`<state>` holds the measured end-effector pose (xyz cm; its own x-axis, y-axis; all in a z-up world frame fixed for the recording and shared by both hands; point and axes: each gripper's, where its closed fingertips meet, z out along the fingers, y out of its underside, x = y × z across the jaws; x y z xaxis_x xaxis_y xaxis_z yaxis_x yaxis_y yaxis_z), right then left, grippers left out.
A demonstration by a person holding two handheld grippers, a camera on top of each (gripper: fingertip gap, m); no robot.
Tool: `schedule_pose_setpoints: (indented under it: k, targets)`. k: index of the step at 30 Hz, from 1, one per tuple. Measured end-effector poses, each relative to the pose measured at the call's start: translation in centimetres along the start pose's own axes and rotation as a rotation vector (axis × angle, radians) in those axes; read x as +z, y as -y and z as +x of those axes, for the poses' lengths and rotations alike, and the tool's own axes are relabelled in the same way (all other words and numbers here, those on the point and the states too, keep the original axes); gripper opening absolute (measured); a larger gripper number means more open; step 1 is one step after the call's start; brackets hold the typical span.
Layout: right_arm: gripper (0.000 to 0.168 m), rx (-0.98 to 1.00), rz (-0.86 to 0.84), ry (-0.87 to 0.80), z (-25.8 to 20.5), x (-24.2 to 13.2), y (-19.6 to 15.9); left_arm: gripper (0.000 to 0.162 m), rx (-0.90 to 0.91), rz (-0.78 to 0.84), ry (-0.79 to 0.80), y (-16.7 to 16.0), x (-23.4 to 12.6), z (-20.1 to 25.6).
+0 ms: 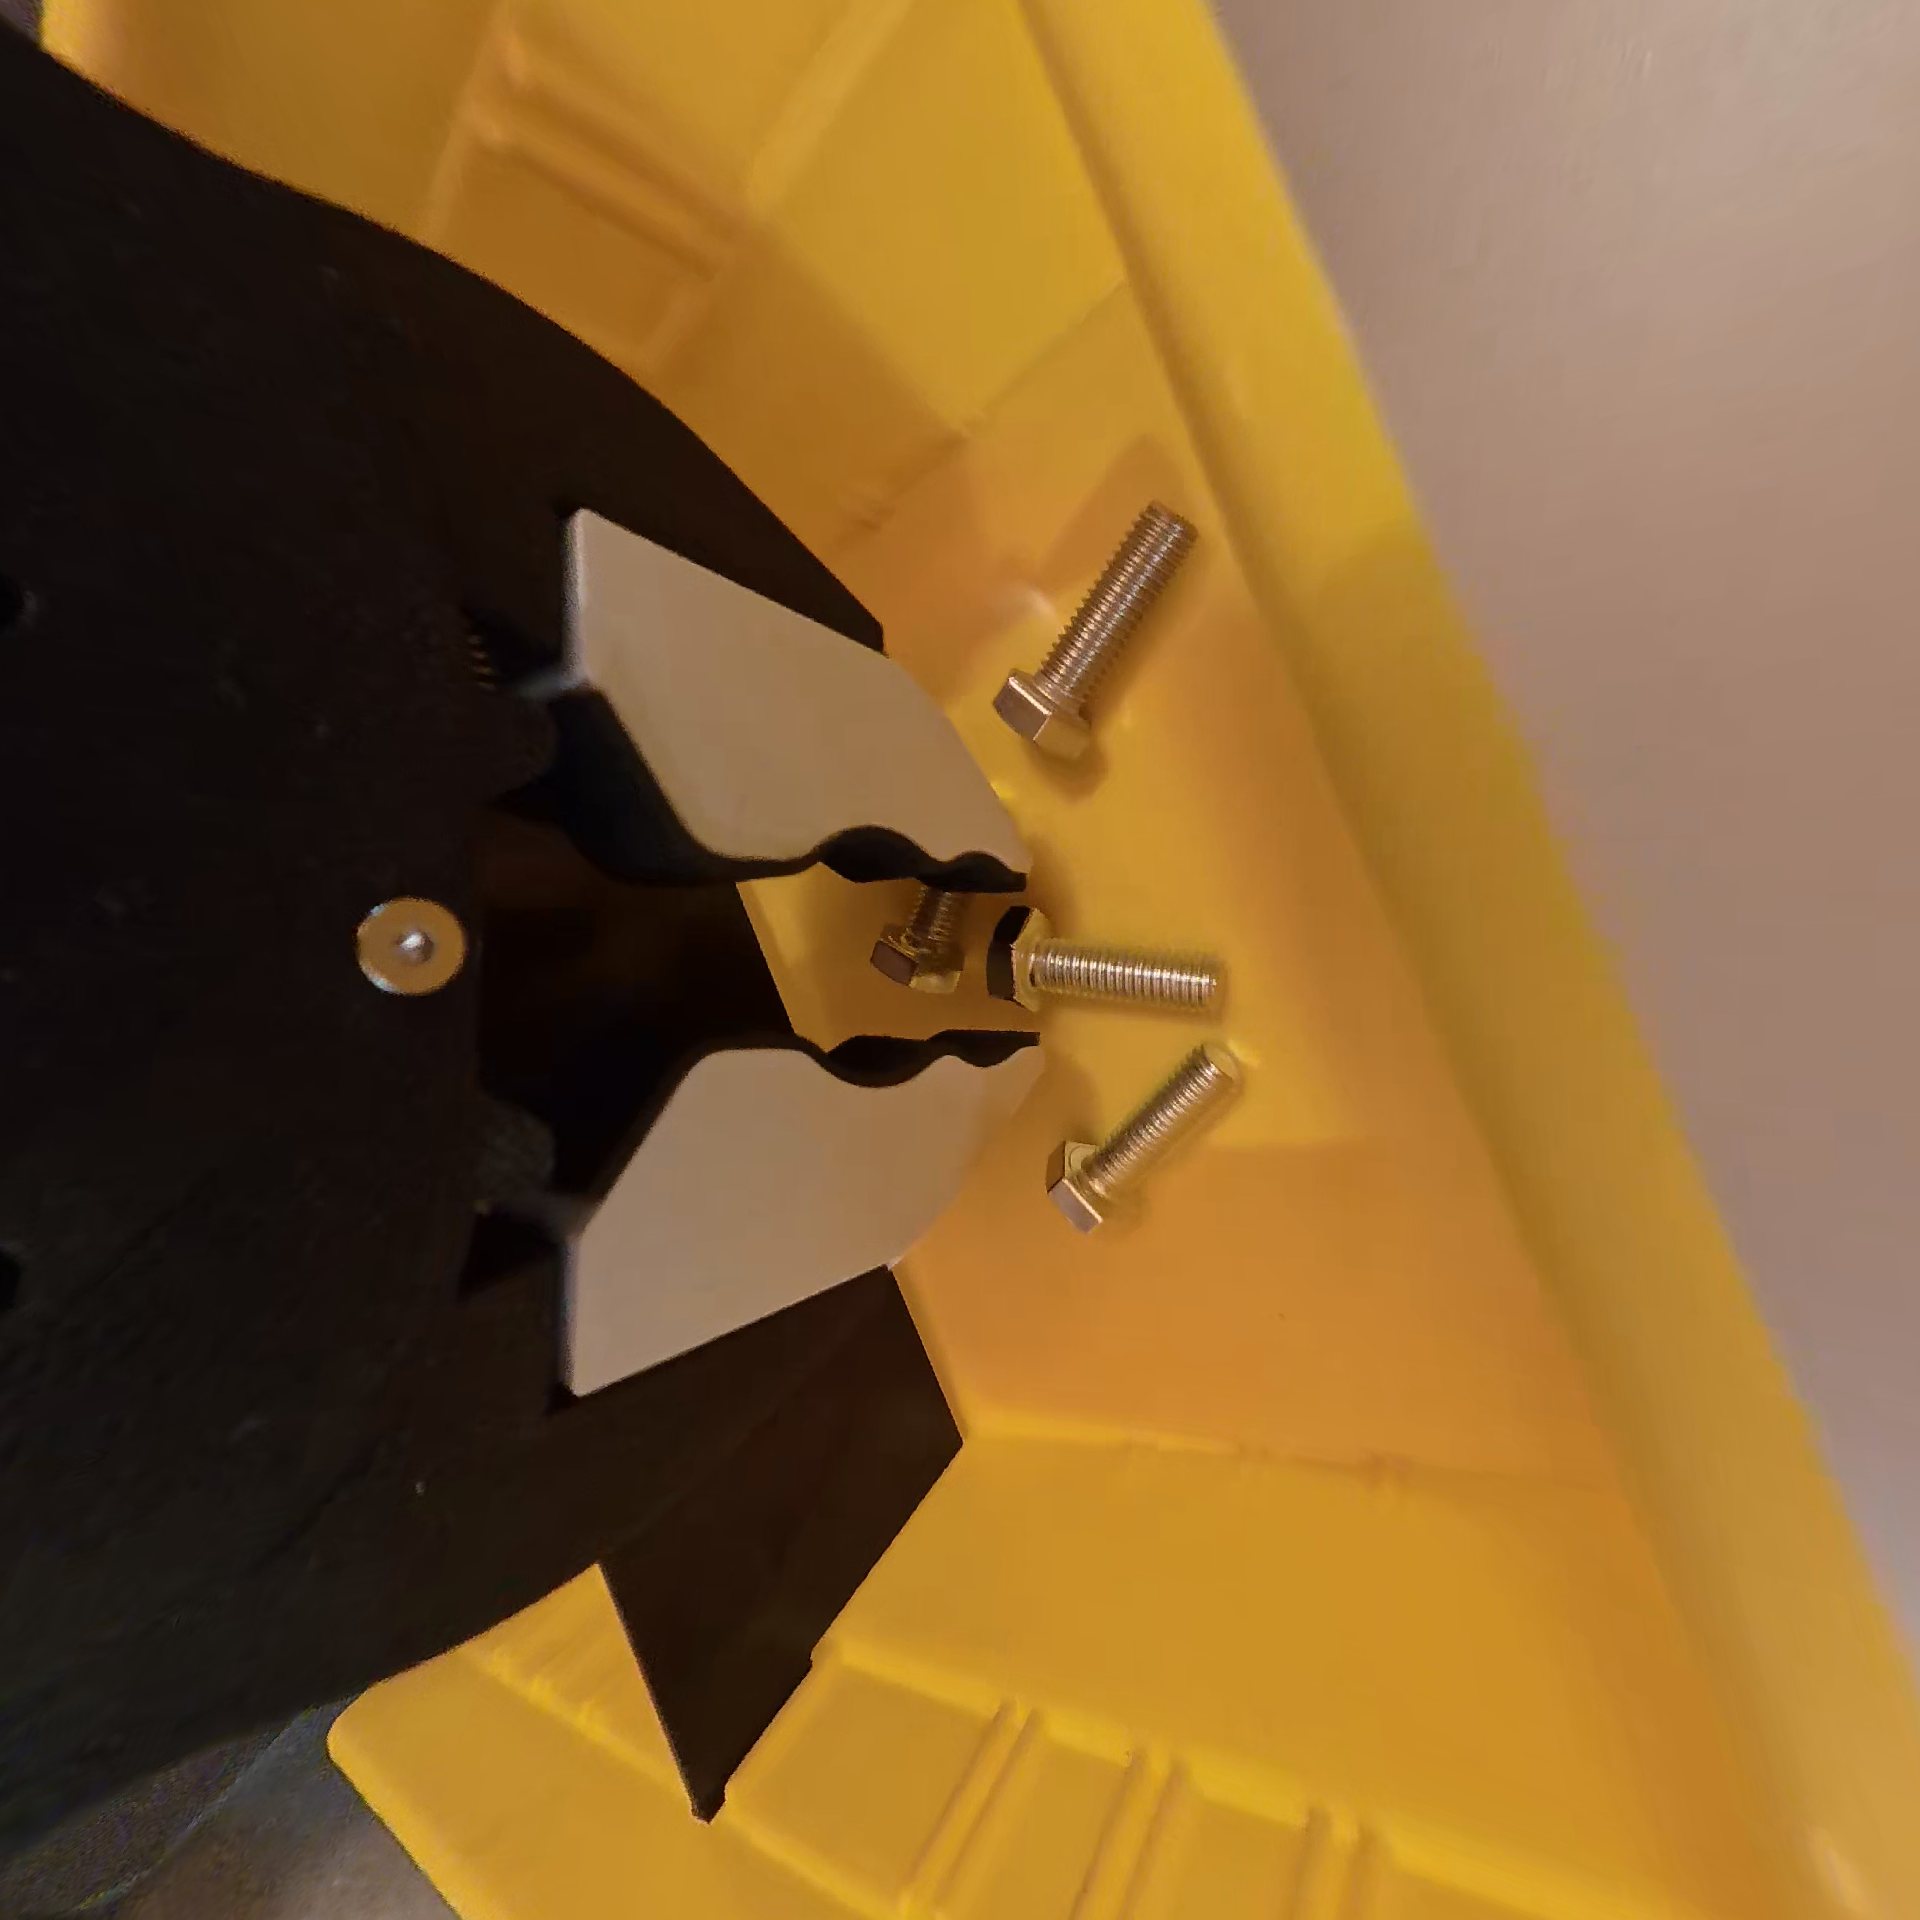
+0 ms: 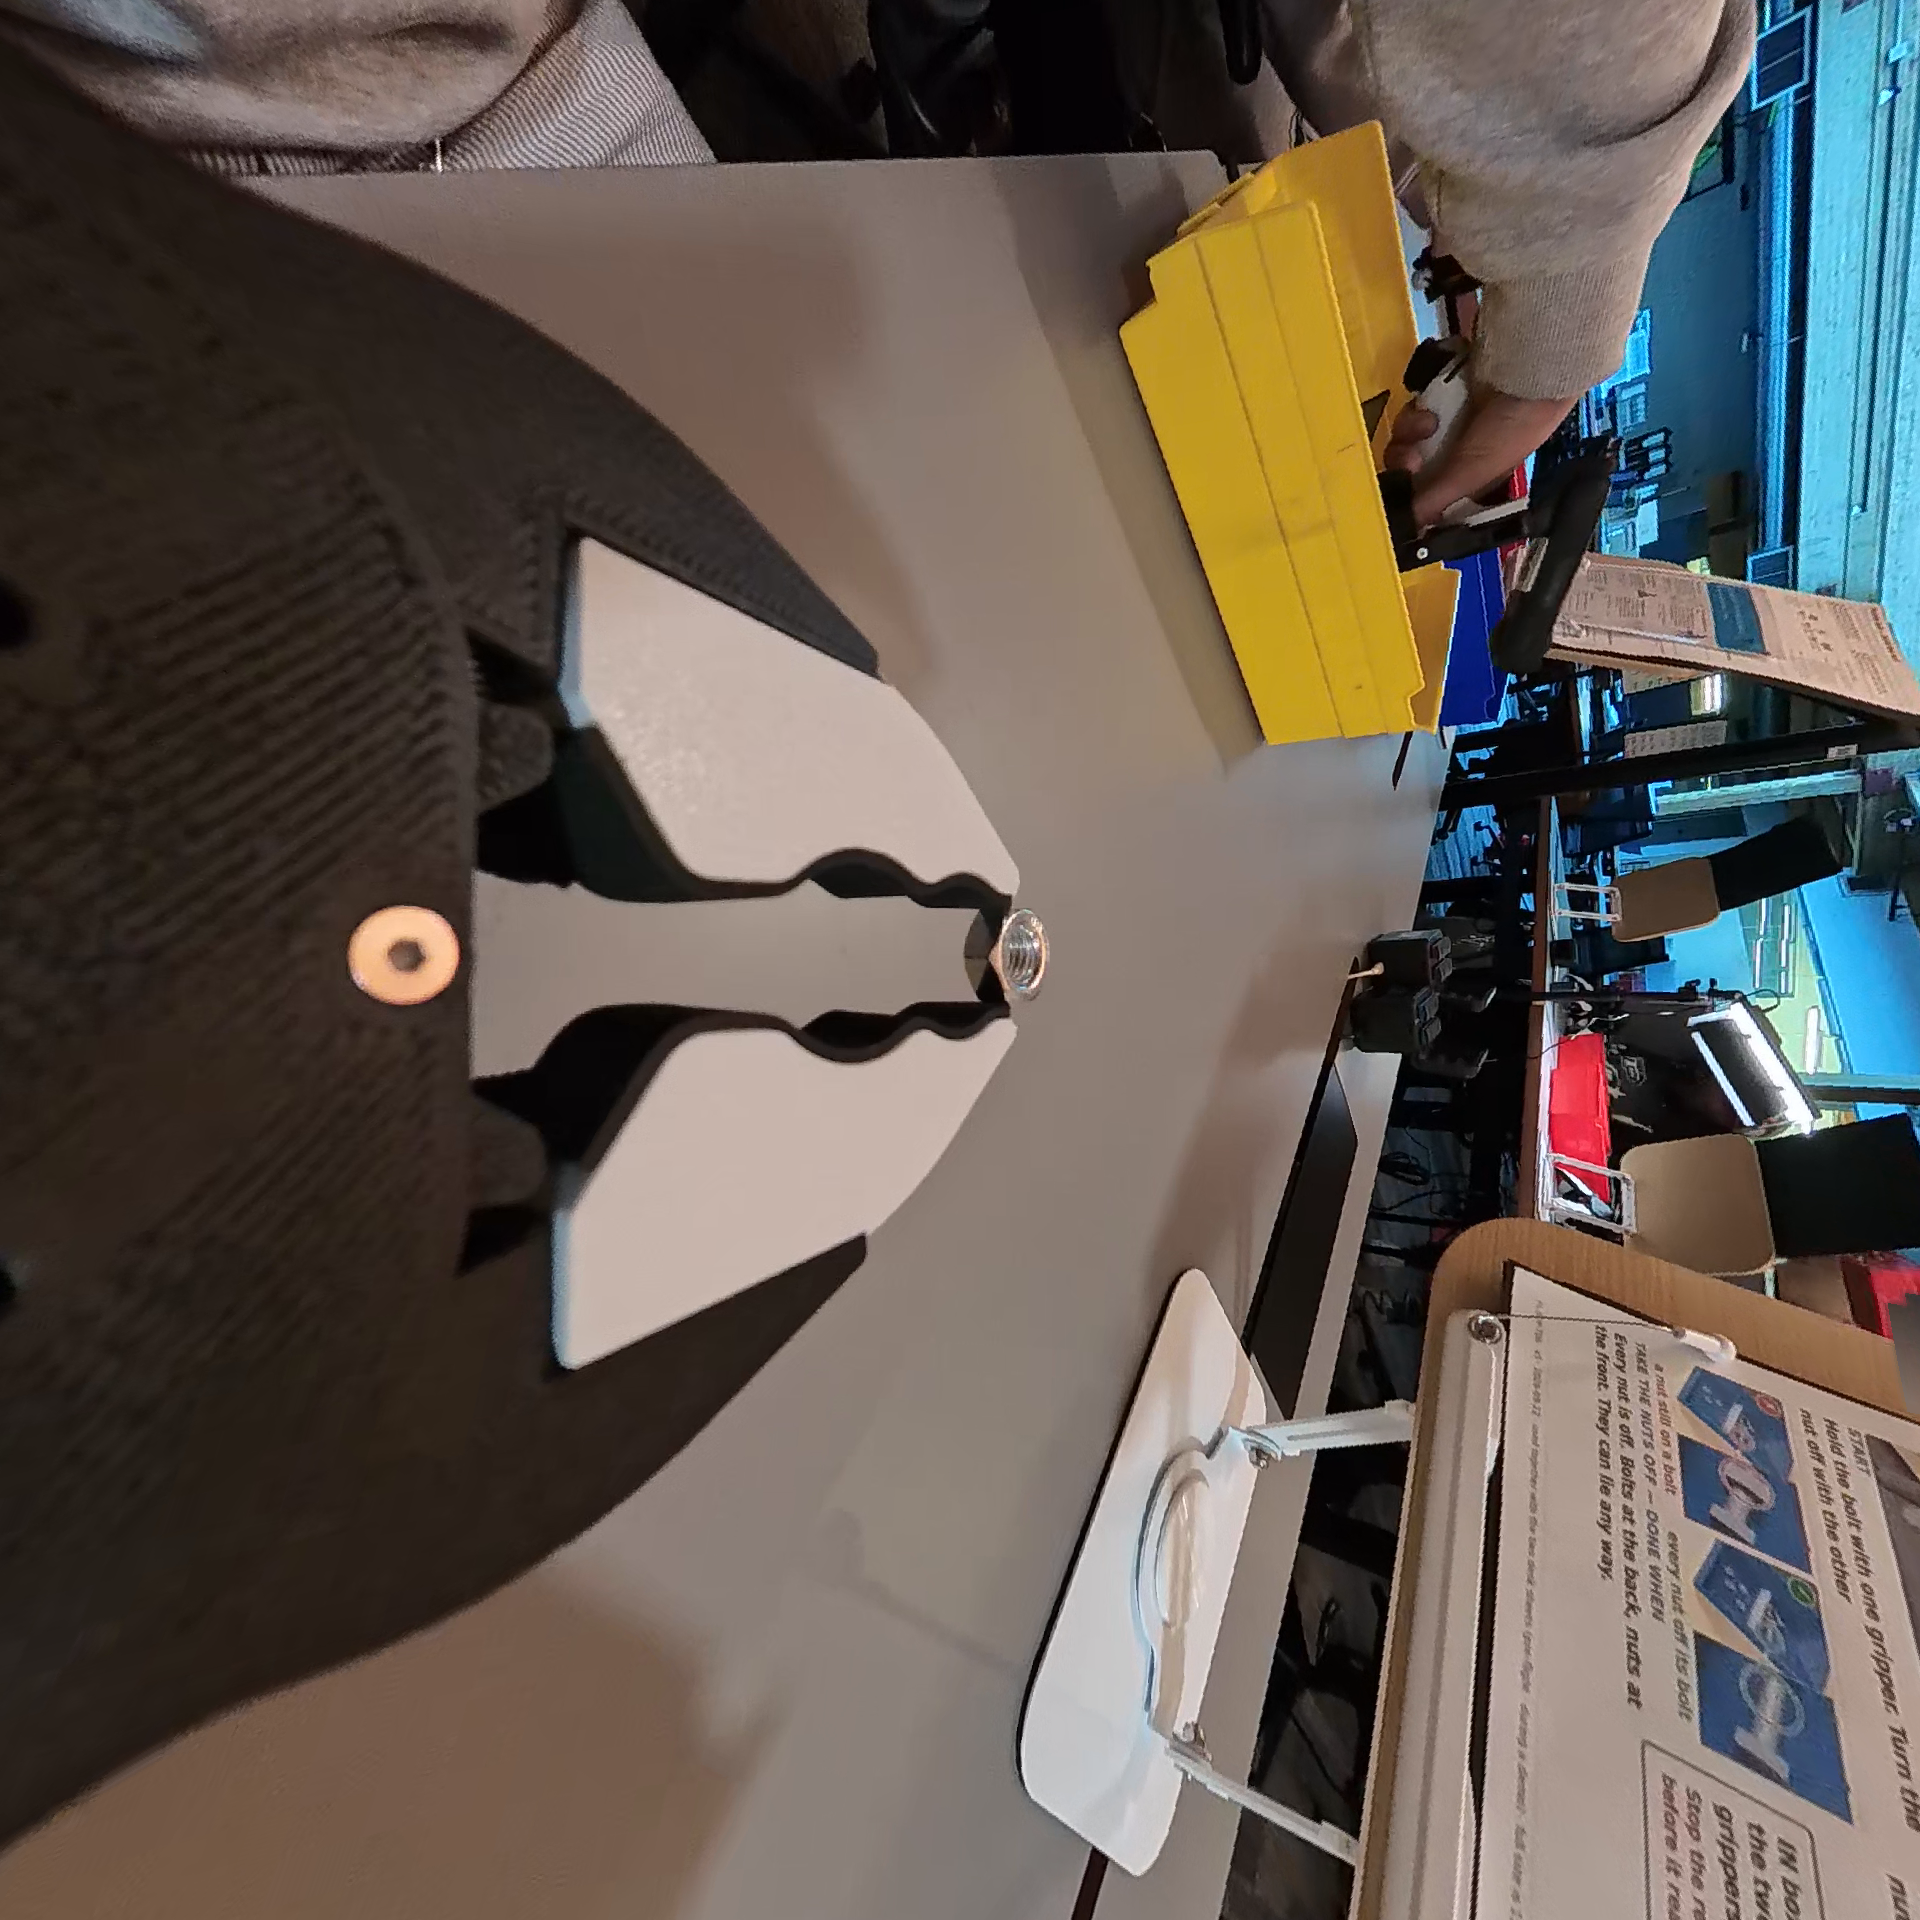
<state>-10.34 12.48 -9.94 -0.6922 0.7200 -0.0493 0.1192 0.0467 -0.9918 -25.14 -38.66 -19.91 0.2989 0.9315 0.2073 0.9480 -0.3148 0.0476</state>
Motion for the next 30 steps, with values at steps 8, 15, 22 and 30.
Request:
schedule_pose_setpoints:
  k: [8,15,22,30]
  targets:
    - [0.017,0.003,-0.008,-0.001,0.11,0.09,-0.24,0.022,0.025,-0.019,-0.001,-0.24,0.39,0.08]
    - [0.017,0.000,-0.011,0.000,0.04,0.09,-0.29,0.025,0.043,-0.019,0.004,-0.11,0.39,0.18]
    - [0.017,0.001,-0.011,0.001,0.04,0.07,-0.30,0.022,0.064,-0.030,0.028,-0.04,0.45,0.08]
    - [0.017,-0.003,-0.013,0.004,0.00,0.07,-0.28,0.021,0.033,0.015,0.029,0.18,0.46,-0.16]
